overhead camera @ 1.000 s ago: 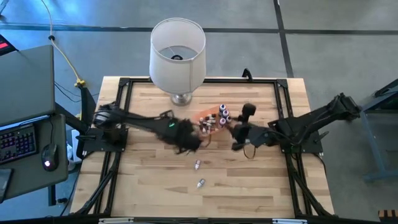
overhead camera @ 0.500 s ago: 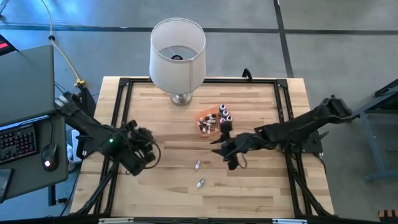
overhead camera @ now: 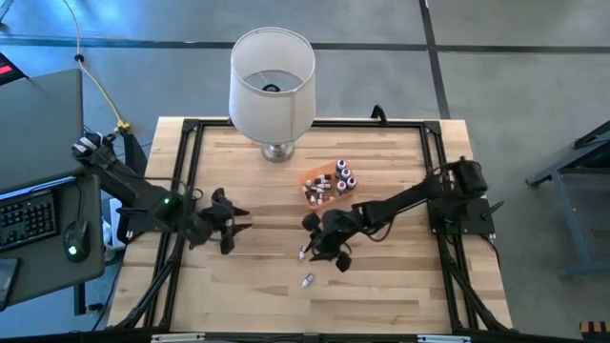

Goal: Pick & Place food coloring
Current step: Put the small yellow food coloring bottle into the orange bin

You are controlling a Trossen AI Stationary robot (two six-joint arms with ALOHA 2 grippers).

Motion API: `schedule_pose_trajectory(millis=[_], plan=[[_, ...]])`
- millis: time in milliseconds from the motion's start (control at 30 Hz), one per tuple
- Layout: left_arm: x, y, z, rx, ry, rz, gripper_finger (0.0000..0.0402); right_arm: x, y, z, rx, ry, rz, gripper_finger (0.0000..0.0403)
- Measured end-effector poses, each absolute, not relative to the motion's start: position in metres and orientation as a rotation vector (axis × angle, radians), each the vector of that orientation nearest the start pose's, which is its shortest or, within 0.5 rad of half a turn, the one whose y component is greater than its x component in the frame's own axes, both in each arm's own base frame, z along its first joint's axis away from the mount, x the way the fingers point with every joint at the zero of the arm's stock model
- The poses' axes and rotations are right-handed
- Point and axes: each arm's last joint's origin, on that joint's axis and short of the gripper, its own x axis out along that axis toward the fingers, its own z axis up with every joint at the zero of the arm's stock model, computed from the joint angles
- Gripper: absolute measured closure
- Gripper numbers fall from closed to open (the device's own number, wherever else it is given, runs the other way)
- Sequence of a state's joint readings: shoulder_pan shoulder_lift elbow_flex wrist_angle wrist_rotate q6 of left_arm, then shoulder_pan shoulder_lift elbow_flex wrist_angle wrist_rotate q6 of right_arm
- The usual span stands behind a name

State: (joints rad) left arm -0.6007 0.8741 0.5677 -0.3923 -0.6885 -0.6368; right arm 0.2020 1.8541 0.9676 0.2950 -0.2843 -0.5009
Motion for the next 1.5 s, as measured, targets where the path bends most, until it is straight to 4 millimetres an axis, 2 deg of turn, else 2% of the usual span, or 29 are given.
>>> schedule_pose_trajectory(millis=[200,500,700,967,1267,1500], plan=[[0.164,-0.067,0.236,-0.194,0.467,0.196,0.0231,0.375,0.078,0.131,-0.441,0.496,0.608,0.0279],[0.179,-0.042,0.243,-0.239,0.434,0.125,0.0231,0.388,0.068,0.135,-0.448,0.531,0.596,0.0279],[0.182,-0.033,0.244,-0.235,0.440,0.107,0.0231,0.389,0.067,0.124,-0.432,0.545,0.627,0.0279],[0.183,-0.031,0.244,-0.240,0.438,0.093,0.0231,0.404,0.056,0.100,-0.397,0.582,0.618,0.0279],[0.183,-0.033,0.244,-0.250,0.451,0.045,0.0231,0.406,0.040,0.087,-0.226,0.655,0.555,0.0280],[0.183,-0.032,0.244,-0.206,0.452,0.039,0.0231,0.405,0.042,0.085,-0.180,0.682,0.520,0.0325]])
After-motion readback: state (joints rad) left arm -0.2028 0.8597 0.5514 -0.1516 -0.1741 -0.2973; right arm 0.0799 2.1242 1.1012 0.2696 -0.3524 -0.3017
